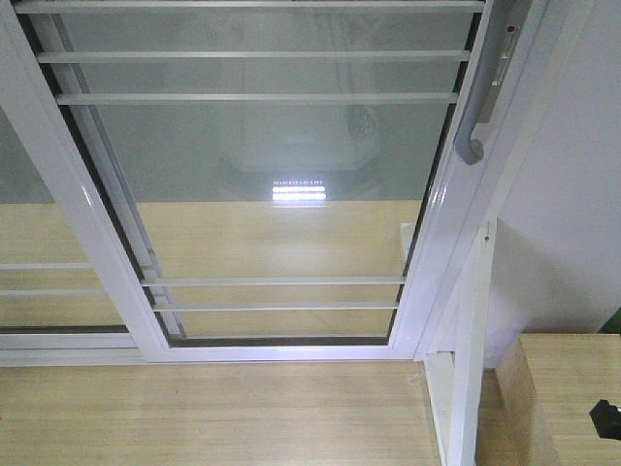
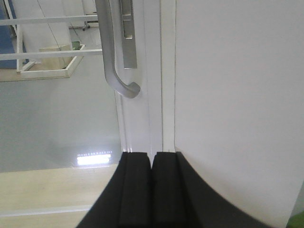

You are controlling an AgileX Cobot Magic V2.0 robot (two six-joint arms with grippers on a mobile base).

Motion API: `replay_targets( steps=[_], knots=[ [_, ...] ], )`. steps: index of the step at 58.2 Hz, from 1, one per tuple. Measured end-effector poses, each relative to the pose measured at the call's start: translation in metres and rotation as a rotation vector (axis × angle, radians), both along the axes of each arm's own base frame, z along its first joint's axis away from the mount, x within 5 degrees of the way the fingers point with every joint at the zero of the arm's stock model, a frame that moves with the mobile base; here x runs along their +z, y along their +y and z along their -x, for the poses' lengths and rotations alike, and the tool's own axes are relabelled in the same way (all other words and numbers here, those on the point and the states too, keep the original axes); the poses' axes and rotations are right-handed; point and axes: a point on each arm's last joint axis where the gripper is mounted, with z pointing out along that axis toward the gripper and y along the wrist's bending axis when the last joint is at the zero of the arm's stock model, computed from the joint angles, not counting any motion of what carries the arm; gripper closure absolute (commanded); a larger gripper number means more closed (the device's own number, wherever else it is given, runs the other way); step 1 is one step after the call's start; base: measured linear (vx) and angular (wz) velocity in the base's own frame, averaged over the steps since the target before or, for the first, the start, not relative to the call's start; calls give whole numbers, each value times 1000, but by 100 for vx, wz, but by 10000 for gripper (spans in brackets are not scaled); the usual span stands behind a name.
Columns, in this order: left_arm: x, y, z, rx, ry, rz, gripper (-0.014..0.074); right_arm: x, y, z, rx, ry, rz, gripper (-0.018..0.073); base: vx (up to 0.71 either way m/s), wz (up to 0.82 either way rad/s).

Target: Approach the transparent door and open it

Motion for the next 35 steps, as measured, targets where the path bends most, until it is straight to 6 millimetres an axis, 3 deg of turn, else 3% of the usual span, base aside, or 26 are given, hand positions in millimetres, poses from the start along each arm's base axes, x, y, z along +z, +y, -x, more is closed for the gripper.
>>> replay_targets(
  steps=[35],
  knots=[
    [-2,0,0,-2,32,1,602,-4,0,0,2,50,-2,567,0,0]
  ],
)
